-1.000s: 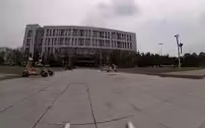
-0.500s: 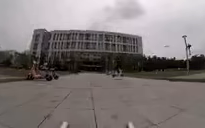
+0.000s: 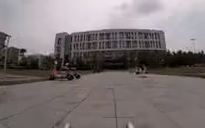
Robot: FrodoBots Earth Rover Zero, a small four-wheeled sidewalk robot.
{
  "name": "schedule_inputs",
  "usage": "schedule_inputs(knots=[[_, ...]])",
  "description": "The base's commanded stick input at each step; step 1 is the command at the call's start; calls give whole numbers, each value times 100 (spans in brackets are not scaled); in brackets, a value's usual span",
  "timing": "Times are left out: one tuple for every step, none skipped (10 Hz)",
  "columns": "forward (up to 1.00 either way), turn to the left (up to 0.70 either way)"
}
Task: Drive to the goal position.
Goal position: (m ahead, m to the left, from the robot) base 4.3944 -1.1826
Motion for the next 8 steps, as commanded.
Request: schedule_inputs(knots=[[85, 0], [85, 0], [85, 0], [85, 0], [85, 0], [85, 0], [85, 0], [85, -10]])
